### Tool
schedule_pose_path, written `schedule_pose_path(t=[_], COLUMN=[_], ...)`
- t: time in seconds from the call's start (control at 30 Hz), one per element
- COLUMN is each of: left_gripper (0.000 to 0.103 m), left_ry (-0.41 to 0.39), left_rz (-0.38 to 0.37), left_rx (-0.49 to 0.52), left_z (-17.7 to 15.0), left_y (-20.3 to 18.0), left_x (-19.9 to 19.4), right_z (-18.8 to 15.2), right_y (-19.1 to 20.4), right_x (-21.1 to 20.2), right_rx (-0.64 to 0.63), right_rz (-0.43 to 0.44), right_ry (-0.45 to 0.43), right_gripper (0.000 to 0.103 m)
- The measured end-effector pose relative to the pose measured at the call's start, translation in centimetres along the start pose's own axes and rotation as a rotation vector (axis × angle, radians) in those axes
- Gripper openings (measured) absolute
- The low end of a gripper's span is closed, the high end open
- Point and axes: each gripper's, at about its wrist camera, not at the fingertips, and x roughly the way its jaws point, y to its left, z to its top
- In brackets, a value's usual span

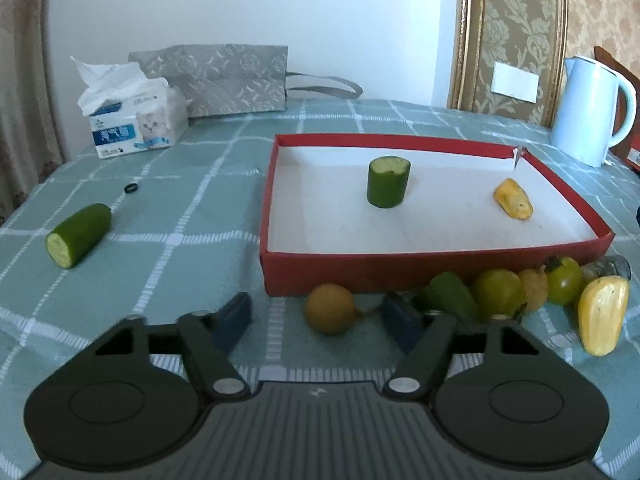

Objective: Organize fruits
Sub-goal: 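Grasp the brown round fruit by its stem with the left tool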

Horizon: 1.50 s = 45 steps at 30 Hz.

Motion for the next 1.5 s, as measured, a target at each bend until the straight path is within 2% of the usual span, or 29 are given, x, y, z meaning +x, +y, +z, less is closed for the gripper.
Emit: schedule_pose_path(t=[0.1,0.23,0.37,0.67,0.9,1.07,1.2,1.4,1.47,1.5], left_gripper=[0.046,0.039,0.033,0.033,0.033,0.033,0.033,0.033,0.033,0.033], left_ry=[-0.009,-0.02,-0.031,-0.065,-0.045,-0.045,-0.045,-0.045,-0.045,-0.045], left_rz=[-0.031,-0.032,-0.034,-0.039,-0.068,-0.074,-0.076,-0.08,-0.08,-0.079], left_rx=[0.0,0.036,0.02,-0.083,-0.139,-0.14,-0.143,-0.143,-0.143,-0.143], left_z=[-0.1,-0.2,-0.2,-0.6,-0.7,-0.8,-0.7,-0.8,-0.8,-0.8], left_y=[0.1,-0.5,-0.2,0.9,1.9,1.9,1.9,1.9,1.9,1.9], left_x=[-0.2,-0.2,-0.3,-1.1,-0.9,-0.9,-0.9,-0.9,-0.9,-0.9], right_z=[0.0,0.0,0.0,0.2,0.2,-1.2,-2.3,-2.7,-2.7,-2.6], right_y=[0.1,0.1,0.1,-0.4,-2.8,-3.6,-2.9,0.7,1.8,2.3], right_x=[-0.1,-0.1,-0.1,-0.3,-2.4,-3.1,-3.3,-4.1,-4.3,-4.3], right_rx=[-0.004,-0.005,-0.004,0.019,0.129,0.117,0.094,-0.017,-0.041,-0.05], right_rz=[-0.002,0.001,0.001,-0.008,0.018,0.002,0.062,0.138,0.169,0.186], right_ry=[-0.003,0.0,0.0,-0.001,-0.038,0.01,0.057,0.049,0.052,0.061], right_gripper=[0.103,0.103,0.103,0.103,0.103,0.103,0.103,0.102,0.092,0.09])
